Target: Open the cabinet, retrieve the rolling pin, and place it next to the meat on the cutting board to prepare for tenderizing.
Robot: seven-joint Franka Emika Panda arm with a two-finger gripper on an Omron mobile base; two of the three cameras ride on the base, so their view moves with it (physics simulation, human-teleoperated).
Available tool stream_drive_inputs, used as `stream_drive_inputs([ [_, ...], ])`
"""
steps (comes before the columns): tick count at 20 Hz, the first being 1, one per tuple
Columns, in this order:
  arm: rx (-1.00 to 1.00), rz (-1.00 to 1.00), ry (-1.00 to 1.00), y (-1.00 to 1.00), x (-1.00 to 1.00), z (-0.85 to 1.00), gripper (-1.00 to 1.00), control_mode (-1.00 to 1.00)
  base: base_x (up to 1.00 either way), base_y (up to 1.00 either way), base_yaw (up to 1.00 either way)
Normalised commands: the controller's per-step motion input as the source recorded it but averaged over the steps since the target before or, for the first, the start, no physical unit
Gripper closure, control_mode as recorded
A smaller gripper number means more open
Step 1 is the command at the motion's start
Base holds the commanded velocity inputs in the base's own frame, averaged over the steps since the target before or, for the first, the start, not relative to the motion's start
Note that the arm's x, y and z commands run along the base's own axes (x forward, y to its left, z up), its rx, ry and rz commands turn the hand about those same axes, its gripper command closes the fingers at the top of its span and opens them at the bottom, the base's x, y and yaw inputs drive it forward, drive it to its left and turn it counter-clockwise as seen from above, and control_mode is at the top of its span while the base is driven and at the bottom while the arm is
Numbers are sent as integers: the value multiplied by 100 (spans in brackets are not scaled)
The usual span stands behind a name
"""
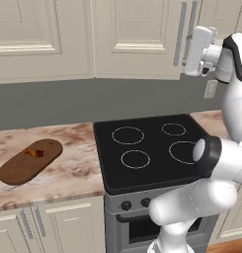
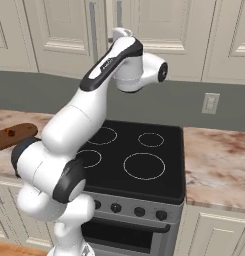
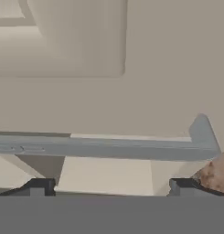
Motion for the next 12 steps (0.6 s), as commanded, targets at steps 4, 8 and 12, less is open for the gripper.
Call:
stream_drive_inputs([
  [4,0,16,0,44,-19,-2,-100,-100,0,0,0],
  [8,0,17,0,64,-31,-5,-100,-100,0,0,0],
  [12,0,17,-2,74,-53,-3,-100,-100,0,0,0],
])
